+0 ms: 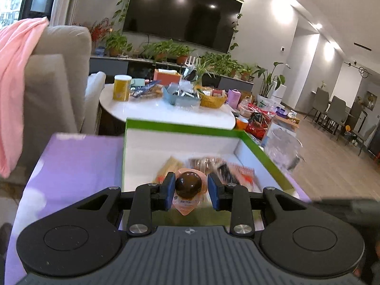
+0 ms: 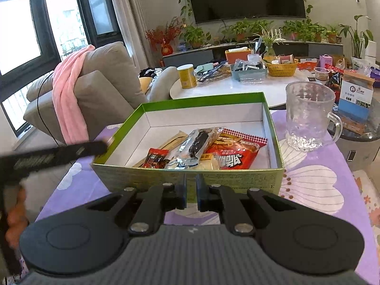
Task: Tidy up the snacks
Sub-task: 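Lower the black snack into the box with the right tool while the left tool drops the chocolate, then move the open left tool down to the black-and-orange snack packet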
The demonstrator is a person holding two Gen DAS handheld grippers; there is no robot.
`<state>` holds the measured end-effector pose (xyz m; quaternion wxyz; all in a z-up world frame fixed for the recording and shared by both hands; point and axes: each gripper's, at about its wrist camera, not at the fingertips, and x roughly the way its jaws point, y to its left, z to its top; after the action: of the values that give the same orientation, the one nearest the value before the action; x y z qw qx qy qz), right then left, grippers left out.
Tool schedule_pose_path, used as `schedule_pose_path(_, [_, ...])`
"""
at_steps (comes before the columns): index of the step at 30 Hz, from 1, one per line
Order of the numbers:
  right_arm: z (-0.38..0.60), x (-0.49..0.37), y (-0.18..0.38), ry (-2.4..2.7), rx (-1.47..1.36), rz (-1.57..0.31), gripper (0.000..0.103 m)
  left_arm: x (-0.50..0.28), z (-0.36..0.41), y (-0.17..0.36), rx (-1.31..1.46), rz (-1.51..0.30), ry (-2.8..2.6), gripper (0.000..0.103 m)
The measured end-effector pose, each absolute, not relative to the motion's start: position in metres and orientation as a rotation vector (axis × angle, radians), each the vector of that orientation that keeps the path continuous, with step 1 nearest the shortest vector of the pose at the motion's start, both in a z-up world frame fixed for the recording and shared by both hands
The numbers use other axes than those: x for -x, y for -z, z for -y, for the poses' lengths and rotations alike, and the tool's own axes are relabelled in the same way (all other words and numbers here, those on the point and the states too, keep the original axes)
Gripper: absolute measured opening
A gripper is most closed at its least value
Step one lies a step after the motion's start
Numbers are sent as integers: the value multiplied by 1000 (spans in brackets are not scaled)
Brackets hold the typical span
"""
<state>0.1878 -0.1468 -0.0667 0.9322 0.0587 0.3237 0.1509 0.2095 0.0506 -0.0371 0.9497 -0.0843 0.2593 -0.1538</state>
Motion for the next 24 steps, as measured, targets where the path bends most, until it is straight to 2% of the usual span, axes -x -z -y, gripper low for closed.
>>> schedule_pose_path(4, [154, -188, 70, -281, -113, -680, 13, -242, -42, 44, 166, -580, 266, 31])
schedule_pose_path(7, [163, -190, 77, -265, -129, -715, 16, -239, -40, 48, 137, -562, 248, 47])
schedule_pose_path(8, [166, -190, 79, -258, -134, -726, 21, -237, -41, 49, 128, -557, 243, 48])
schedule_pose_path(10, [169, -190, 83, -244, -148, -741, 57, -231, -41, 50, 122, -558, 239, 49])
schedule_pose_path(17, [167, -179, 84, -257, -140, -739, 62, -206, -51, 46, 125, -561, 217, 49])
schedule_pose_path(22, [166, -172, 85, -261, -108, -760, 77, -188, -53, 52, 126, -598, 252, 48])
schedule_pose_path(24, [165, -167, 85, -265, -88, -758, 77, -185, -55, 59, 142, -630, 261, 48])
